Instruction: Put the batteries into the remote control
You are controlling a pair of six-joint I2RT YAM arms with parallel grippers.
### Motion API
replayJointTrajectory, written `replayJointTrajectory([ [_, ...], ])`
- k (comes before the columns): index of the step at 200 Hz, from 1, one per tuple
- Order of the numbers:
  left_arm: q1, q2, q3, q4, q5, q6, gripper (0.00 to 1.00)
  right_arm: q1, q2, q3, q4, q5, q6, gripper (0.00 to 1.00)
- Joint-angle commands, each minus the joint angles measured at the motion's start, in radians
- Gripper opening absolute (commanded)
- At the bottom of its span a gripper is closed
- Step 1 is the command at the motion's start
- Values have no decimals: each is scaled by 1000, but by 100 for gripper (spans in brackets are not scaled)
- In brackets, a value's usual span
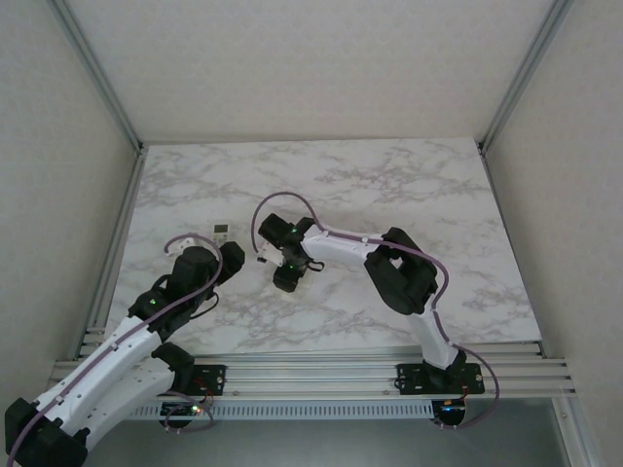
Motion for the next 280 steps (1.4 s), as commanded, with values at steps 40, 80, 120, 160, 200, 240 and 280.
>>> replayJointTrajectory([
  [40,60,-17,-15,54,217,-102,86,0,-123,-35,67,-139,135,49],
  [80,100,-4,-1,182,405,-159,66,-20,-313,-229,387,-376,482,48],
  [120,121,77,46,162,427,-125,55,-2,-373,-336,594,-489,635,48],
  [160,122,129,45,204,502,-96,37,16,-345,-295,609,-507,670,48],
  [200,122,166,100,92,463,28,14,29,-325,-272,610,-531,680,49],
  [240,120,270,287,-154,333,249,6,9,-420,-310,650,-493,704,76],
  [280,112,463,551,-395,267,394,1,-115,-609,-467,723,-505,806,84],
])
